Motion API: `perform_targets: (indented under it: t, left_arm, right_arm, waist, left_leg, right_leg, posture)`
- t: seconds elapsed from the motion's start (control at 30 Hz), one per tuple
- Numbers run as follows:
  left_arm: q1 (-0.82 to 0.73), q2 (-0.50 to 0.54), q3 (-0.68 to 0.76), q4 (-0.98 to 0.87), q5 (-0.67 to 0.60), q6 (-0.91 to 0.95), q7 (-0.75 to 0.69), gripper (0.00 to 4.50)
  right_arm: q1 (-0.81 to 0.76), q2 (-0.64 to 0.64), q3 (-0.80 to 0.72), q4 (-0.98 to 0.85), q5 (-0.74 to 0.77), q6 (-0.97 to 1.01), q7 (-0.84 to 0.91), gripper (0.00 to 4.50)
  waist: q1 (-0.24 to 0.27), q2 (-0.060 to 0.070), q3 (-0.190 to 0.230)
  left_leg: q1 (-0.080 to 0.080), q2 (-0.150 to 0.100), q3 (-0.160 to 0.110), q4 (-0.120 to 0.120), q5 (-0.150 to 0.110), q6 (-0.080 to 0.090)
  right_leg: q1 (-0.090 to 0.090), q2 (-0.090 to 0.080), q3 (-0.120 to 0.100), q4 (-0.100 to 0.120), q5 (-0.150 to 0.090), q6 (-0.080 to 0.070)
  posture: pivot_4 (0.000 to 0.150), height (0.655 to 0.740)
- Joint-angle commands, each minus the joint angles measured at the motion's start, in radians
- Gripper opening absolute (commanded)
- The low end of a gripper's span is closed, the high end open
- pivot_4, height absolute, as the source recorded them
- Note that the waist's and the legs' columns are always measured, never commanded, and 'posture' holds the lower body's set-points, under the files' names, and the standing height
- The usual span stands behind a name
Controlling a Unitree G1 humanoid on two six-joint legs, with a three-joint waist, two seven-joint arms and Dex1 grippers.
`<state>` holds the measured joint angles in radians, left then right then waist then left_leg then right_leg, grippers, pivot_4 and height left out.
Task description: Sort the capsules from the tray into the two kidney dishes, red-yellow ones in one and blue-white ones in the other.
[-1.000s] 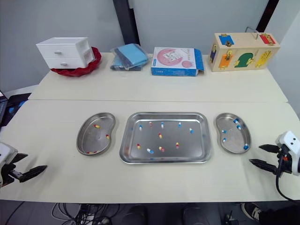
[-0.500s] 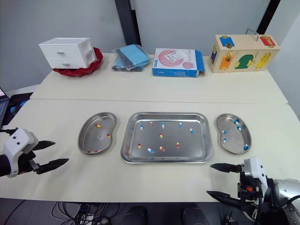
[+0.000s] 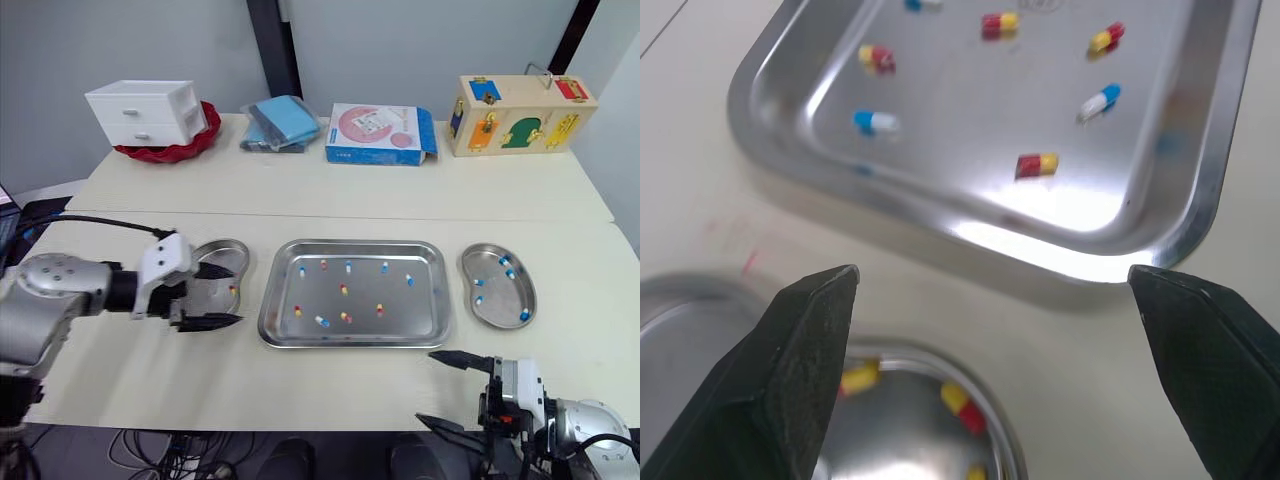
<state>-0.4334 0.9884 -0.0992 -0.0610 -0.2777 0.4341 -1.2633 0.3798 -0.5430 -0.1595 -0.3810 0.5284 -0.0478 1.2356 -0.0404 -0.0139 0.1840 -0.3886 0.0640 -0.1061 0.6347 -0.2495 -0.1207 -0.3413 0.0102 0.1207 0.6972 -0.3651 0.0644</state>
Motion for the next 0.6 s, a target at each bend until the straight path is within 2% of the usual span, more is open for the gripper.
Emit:
perform_targets:
  t: [0.03, 0.1, 0.37, 0.57, 0.6]
  left_arm:
    - [-0.086, -0.022, -0.081, 0.024, 0.055, -0.012, -0.042, 4.48]
    - [-0.151, -0.049, -0.146, 0.038, 0.094, -0.001, -0.061, 4.48]
    - [-0.264, -0.125, -0.233, 0.106, 0.152, -0.03, -0.111, 4.48]
    - [-0.348, -0.211, -0.302, 0.295, 0.251, -0.198, -0.135, 4.48]
    - [-0.359, -0.223, -0.309, 0.319, 0.261, -0.219, -0.142, 4.31]
  right_arm:
    - [0.008, 0.014, -0.001, -0.002, 0.017, -0.046, -0.01, 4.5]
    - [0.013, 0.02, 0.004, 0.0, 0.01, -0.059, -0.02, 4.5]
    - [0.052, 0.034, 0.037, -0.023, -0.009, -0.092, -0.067, 4.5]
    - [0.063, 0.053, 0.058, -0.041, -0.026, -0.112, -0.116, 4.5]
    - [0.067, 0.054, 0.063, -0.043, -0.028, -0.116, -0.121, 4.5]
  waist:
    - [0.0, 0.0, 0.0]
    - [0.003, 0.0, 0.0]
    - [0.007, 0.0, 0.0]
    - [0.008, 0.0, 0.0]
    - [0.008, 0.0, 0.0]
  left_leg:
    - [0.0, 0.0, 0.0, 0.0, 0.0, 0.0]
    - [0.0, 0.0, 0.0, 0.001, 0.0, 0.0]
    - [-0.001, 0.0, -0.001, 0.004, 0.0, 0.0]
    - [-0.001, -0.001, -0.002, 0.007, 0.0, 0.0]
    - [-0.001, -0.001, -0.002, 0.007, 0.0, 0.0]
  right_leg:
    - [0.0, 0.0, 0.0, 0.0, 0.0, 0.0]
    - [0.0, 0.0, 0.0, 0.0, 0.0, 0.0]
    - [0.001, 0.0, 0.0, 0.0, 0.0, 0.0]
    - [0.003, 0.0, -0.001, 0.001, 0.0, 0.0]
    - [0.003, 0.0, -0.001, 0.001, 0.0, 0.0]
  posture:
    - [0.15, 0.74]
    - [0.15, 0.74]
    - [0.15, 0.74]
    - [0.15, 0.74]
    - [0.15, 0.74]
